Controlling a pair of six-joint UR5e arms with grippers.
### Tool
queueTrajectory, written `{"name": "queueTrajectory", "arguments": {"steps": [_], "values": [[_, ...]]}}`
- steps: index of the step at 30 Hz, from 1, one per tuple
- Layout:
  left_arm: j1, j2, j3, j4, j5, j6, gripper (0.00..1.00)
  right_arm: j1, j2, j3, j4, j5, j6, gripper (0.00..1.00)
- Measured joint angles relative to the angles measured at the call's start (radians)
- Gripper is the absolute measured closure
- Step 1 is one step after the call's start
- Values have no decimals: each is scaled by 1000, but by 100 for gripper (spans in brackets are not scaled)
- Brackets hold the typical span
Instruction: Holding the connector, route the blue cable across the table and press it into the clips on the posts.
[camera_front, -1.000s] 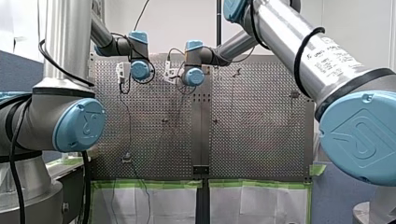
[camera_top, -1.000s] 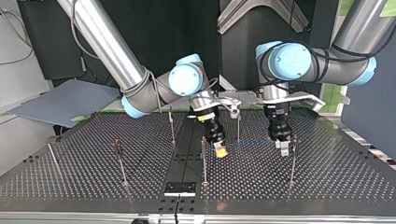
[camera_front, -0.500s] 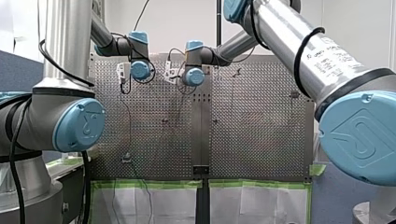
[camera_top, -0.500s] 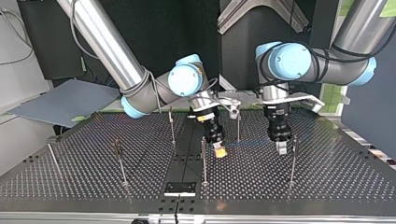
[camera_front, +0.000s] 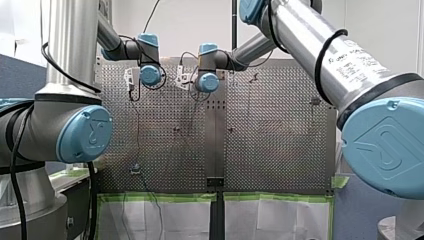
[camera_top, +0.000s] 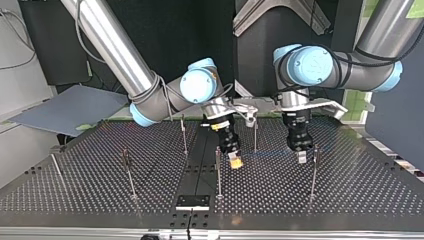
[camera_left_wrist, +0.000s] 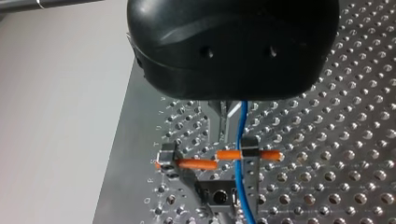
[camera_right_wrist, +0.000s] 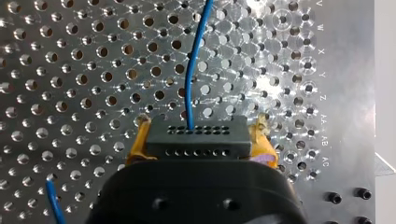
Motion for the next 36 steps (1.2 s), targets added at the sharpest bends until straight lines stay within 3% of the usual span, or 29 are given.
{"name": "queueTrajectory", "arguments": {"steps": [3, 4, 5, 6, 7, 8, 9, 10, 11, 13, 19, 20, 21, 23, 24, 26, 27, 29, 33, 34, 36], "values": [[0, 0, 0, 1, 5, -3, 100, 0, 0, 1, 1, 0, 0, 100], [0, 0, 0, 1, 7, -3, 89, 0, 0, 1, 1, 0, 0, 100], [0, 0, 0, 2, 11, -4, 68, 0, 0, 1, 1, 0, 0, 100], [0, 0, 0, 2, 12, -5, 68, 0, 0, 1, 1, 0, 0, 100], [0, 0, 0, 2, 12, -5, 53, 0, 0, 1, 1, 0, 0, 100], [0, 0, 0, 2, 12, -5, 32, 0, 0, 1, 1, 0, 0, 100], [-1, 0, 0, 1, 10, -5, 32, 0, 0, 1, 1, 0, 0, 100], [-1, 0, 0, 1, 6, -5, 14, 0, 0, 2, 1, 0, 0, 100], [-1, 0, 0, 0, -1, -4, 3, 0, 0, 2, 1, 0, 0, 100], [-1, 0, 0, 0, -10, -3, 0, 0, 0, 2, 1, 1, 0, 100], [-3, 0, 0, 0, -29, -1, 4, 0, 0, 2, 2, 0, 0, 100], [-3, 0, 0, 2, -30, 0, 13, 0, 1, 2, 2, 0, 0, 100], [-3, 0, 0, 4, -31, 1, 13, 0, 1, 2, 2, 0, 0, 100], [-4, 0, 0, 9, -32, 3, 31, 0, 1, 3, 3, 0, 0, 100], [-4, 0, 0, 12, -33, 3, 31, 0, 1, 3, 3, 0, 0, 100], [-5, 0, 0, 18, -33, 4, 47, 0, 1, 5, 3, 0, 0, 100], [-5, 0, 0, 22, -32, 4, 47, 0, 1, 6, 3, 0, 0, 100], [-5, 0, 0, 28, -32, 4, 61, 0, 1, 8, 2, 0, 0, 100], [-6, 0, 0, 32, -32, 5, 66, 0, 1, 11, 2, 1, 0, 100], [-6, 0, 0, 32, -32, 5, 82, 0, 2, 11, 2, 1, 0, 100], [-7, 0, 0, 31, -33, 5, 87, 0, 2, 11, 3, 1, 0, 100]]}}
